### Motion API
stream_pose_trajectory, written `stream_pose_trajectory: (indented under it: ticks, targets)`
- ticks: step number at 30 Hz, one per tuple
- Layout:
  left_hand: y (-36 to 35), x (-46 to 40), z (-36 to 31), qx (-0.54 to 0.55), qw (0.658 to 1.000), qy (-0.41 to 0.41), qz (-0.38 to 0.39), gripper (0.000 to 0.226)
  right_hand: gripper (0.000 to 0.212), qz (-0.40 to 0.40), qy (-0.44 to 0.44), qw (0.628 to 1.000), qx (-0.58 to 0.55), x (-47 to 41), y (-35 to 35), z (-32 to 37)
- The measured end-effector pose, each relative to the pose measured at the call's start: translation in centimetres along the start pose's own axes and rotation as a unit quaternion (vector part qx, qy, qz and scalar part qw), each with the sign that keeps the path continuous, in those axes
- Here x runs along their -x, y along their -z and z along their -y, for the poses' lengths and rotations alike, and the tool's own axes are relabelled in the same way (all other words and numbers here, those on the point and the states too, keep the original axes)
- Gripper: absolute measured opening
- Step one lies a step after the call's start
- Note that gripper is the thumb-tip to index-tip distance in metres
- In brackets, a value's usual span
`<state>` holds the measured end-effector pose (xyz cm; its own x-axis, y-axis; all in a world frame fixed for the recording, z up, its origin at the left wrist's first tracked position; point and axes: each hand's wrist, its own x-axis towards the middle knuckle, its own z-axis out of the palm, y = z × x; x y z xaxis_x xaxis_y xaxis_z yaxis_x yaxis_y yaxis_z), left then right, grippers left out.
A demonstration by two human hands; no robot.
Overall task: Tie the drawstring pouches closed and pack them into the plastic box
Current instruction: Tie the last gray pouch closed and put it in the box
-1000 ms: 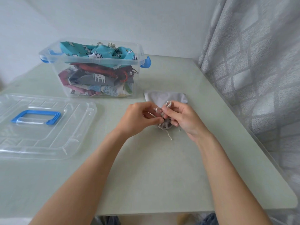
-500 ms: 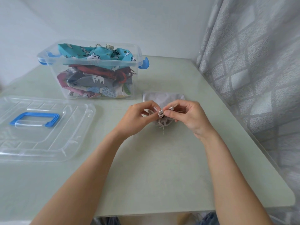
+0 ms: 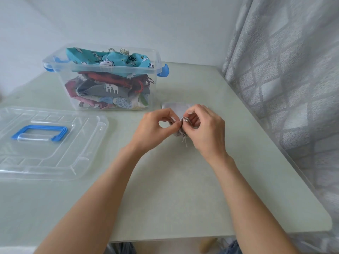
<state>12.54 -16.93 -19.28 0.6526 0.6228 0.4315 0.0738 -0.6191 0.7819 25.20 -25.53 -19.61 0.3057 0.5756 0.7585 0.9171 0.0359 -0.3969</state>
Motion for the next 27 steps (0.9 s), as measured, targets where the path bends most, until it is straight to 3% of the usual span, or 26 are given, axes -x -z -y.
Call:
stream_pose_trajectory:
  ticks: [3,6,11,27]
  targets:
    - [0.2,-0.1,0.2,0.08,0.996,0.044,0.005,0.019,0.008,-0.02,0.032,0.999,-0.007,0.0,-0.1,0.0]
    - [0.1,-0.2,0.2,0.157,0.984,0.081,0.013,0.01,0.008,-0.036,0.059,0.997,-0.034,-0.2,0.0,-0.3]
    - [0.2,-0.2,0.3,0.212,0.972,0.083,0.06,0.012,0.006,-0.024,0.052,0.996,-0.074,-0.1,0.1,-0.6]
    - [1.4,-0.2,0.7,0.205,0.974,0.089,0.027,0.008,0.011,0.076,-0.058,0.967,-0.236,-0.5,1.5,-2.7]
